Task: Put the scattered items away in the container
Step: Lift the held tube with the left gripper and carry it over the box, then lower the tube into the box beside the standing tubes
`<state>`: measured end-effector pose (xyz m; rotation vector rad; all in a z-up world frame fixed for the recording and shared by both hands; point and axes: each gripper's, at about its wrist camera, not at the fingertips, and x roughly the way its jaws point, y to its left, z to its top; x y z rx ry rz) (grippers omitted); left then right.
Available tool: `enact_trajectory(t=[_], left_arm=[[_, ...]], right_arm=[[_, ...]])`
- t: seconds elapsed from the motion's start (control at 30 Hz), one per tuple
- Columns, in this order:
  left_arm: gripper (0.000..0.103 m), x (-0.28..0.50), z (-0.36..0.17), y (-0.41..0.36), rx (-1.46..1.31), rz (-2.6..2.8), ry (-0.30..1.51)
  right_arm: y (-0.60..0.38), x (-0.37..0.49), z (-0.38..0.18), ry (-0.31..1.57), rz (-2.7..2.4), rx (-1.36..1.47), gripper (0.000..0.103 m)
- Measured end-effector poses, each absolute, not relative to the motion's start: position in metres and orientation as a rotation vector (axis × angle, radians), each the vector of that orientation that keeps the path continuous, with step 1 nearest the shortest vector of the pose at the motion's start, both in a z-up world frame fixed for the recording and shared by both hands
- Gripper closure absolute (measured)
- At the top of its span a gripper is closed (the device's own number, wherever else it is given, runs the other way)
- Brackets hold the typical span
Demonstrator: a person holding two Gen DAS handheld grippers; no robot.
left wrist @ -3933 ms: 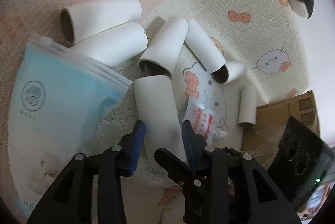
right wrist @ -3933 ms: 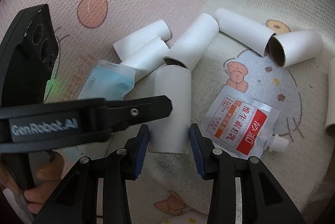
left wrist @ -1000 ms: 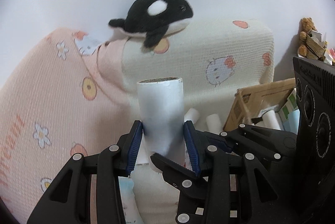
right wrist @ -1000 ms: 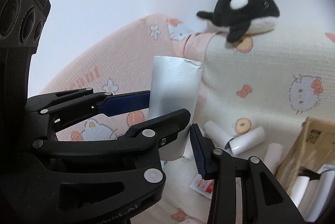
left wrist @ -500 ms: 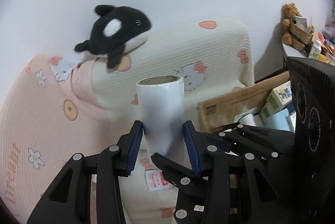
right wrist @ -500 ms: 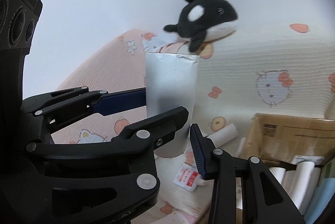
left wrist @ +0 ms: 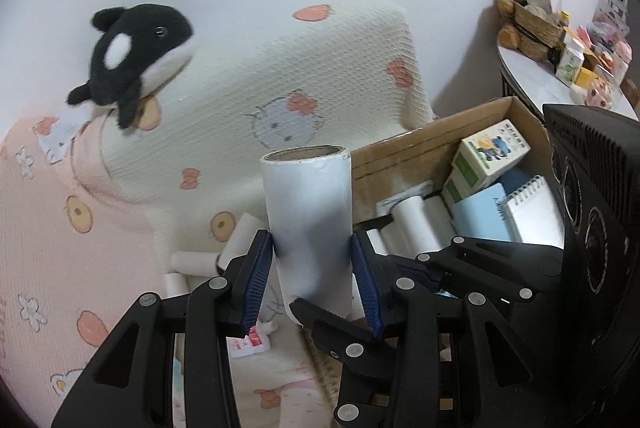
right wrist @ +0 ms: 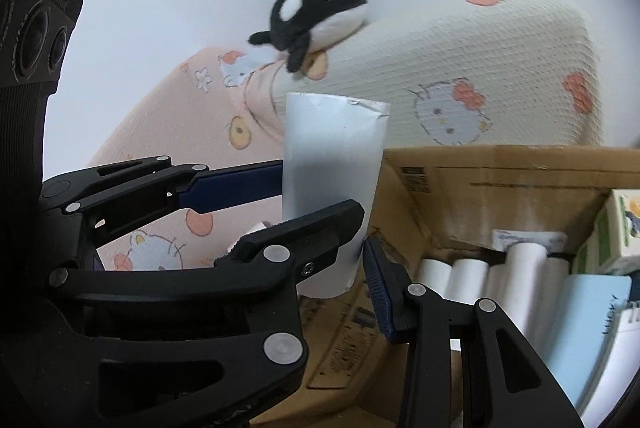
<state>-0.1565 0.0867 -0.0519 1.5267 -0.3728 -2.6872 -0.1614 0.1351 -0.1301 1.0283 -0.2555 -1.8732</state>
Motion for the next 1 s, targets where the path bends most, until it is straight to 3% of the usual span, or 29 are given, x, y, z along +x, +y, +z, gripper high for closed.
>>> enact_trajectory(t=[0.3,1.0], left_arm=[[0.058,-0.176,-0.069,0.12,1.676,-2.693,-0.352],[0.059,-0.217,-0.155,0.101,2.137,-2.433,0.04]], right_arm=[[0.174,-0.18,-0.141,-0.286,-1.903,1.132,0.065],[0.18,-0.211,-0.201,-0.18,-1.79,1.525,0.065]])
